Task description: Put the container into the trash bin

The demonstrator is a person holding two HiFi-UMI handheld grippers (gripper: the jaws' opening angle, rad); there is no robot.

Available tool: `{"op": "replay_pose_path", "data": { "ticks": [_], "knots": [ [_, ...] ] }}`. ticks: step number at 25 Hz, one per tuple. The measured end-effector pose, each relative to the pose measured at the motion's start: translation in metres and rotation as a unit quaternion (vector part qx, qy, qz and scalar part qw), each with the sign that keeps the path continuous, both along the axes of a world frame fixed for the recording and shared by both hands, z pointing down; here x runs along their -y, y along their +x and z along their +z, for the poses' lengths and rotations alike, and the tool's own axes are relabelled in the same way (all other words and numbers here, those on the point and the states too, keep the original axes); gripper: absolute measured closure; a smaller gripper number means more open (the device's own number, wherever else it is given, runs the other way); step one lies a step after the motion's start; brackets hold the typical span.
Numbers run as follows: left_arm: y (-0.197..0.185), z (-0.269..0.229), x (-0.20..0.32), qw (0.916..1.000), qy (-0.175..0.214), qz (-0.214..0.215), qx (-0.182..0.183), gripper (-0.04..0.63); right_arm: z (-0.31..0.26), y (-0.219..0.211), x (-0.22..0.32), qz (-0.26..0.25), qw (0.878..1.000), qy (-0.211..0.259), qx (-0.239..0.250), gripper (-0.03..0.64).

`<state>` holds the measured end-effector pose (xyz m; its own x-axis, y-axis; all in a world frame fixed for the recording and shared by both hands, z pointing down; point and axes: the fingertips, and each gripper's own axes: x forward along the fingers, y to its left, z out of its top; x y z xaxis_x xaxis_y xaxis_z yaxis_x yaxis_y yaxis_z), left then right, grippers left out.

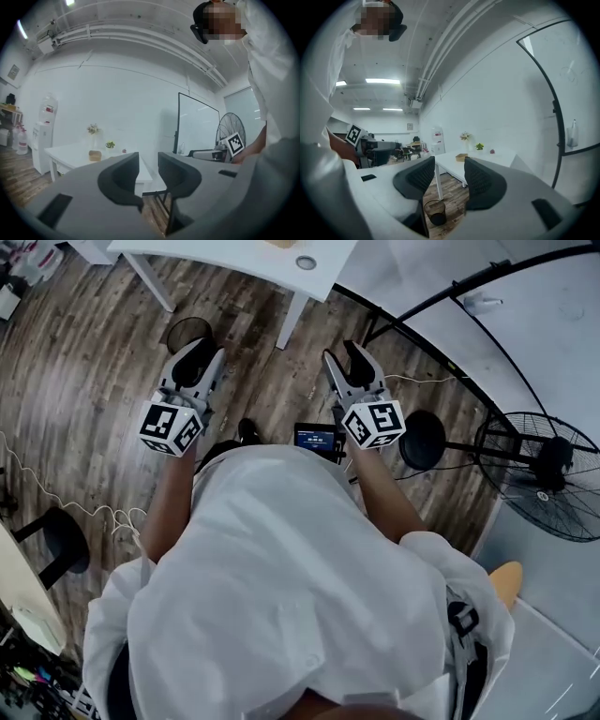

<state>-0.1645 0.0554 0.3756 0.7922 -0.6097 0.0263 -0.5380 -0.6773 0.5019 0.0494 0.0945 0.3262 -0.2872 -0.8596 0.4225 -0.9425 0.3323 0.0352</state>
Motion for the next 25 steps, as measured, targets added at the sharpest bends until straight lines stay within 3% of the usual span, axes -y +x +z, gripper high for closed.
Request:
{"op": "replay_pose_path", "data": {
  "ticks": [9,13,19,25],
  "knots": [
    [-0.007,0.051,0.121,0.9996,-0.013,-0.021,0.009,0.476,0.027,0.011,0.136,-0.005,1.0,0.003,-0.002,0.403],
    [-0.004,0.073,0.159,0.9989,-0.027,-0.031,0.023,0.476,0.051,0.04,0.188,0.022,0.998,-0.037,0.045,0.411],
    [0.005,0.104,0.232,0.9969,-0.043,-0.046,0.047,0.476,0.094,0.076,0.283,0.006,0.996,-0.068,0.053,0.411],
    [0.028,0.106,0.322,0.9945,-0.049,-0.065,0.065,0.474,0.143,0.121,0.369,0.017,0.986,-0.141,0.09,0.413]
  ]
}}
